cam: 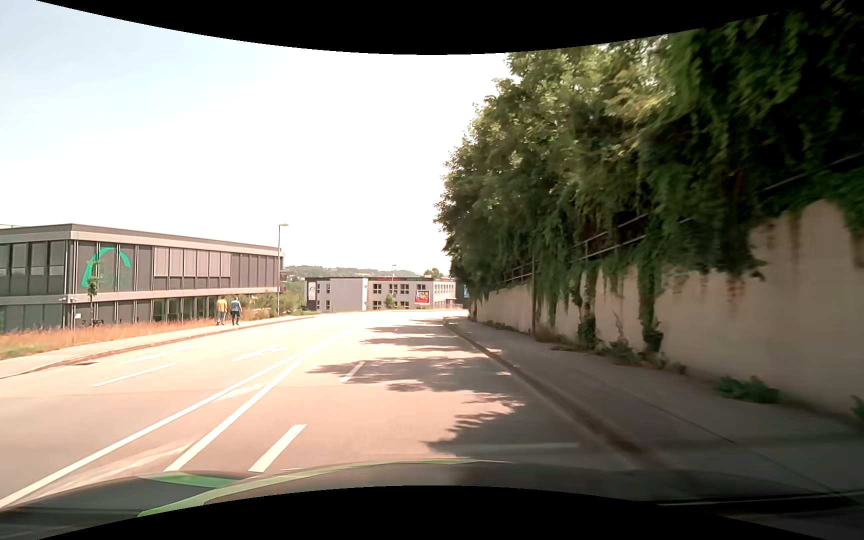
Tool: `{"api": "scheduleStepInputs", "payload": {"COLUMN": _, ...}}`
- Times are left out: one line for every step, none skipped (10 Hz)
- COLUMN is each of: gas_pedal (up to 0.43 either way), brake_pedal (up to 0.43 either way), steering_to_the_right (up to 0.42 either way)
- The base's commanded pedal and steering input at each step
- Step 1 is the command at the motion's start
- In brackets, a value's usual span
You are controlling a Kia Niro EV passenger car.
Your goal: Follow the waypoints while adhering to traffic rules and regulations
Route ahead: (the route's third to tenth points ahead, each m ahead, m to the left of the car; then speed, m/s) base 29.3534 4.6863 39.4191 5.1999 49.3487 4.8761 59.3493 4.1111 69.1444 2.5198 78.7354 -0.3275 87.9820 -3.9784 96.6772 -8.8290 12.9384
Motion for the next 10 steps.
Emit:
{"api": "scheduleStepInputs", "payload": {"gas_pedal": 0.047, "brake_pedal": 0.0, "steering_to_the_right": -0.048}}
{"api": "scheduleStepInputs", "payload": {"gas_pedal": 0.047, "brake_pedal": 0.0, "steering_to_the_right": -0.046}}
{"api": "scheduleStepInputs", "payload": {"gas_pedal": 0.047, "brake_pedal": 0.0, "steering_to_the_right": -0.046}}
{"api": "scheduleStepInputs", "payload": {"gas_pedal": 0.047, "brake_pedal": 0.0, "steering_to_the_right": -0.043}}
{"api": "scheduleStepInputs", "payload": {"gas_pedal": 0.047, "brake_pedal": 0.0, "steering_to_the_right": -0.038}}
{"api": "scheduleStepInputs", "payload": {"gas_pedal": 0.047, "brake_pedal": 0.0, "steering_to_the_right": -0.033}}
{"api": "scheduleStepInputs", "payload": {"gas_pedal": 0.047, "brake_pedal": 0.0, "steering_to_the_right": -0.028}}
{"api": "scheduleStepInputs", "payload": {"gas_pedal": 0.047, "brake_pedal": 0.0, "steering_to_the_right": -0.024}}
{"api": "scheduleStepInputs", "payload": {"gas_pedal": 0.047, "brake_pedal": 0.0, "steering_to_the_right": -0.02}}
{"api": "scheduleStepInputs", "payload": {"gas_pedal": 0.039, "brake_pedal": 0.0, "steering_to_the_right": -0.014}}
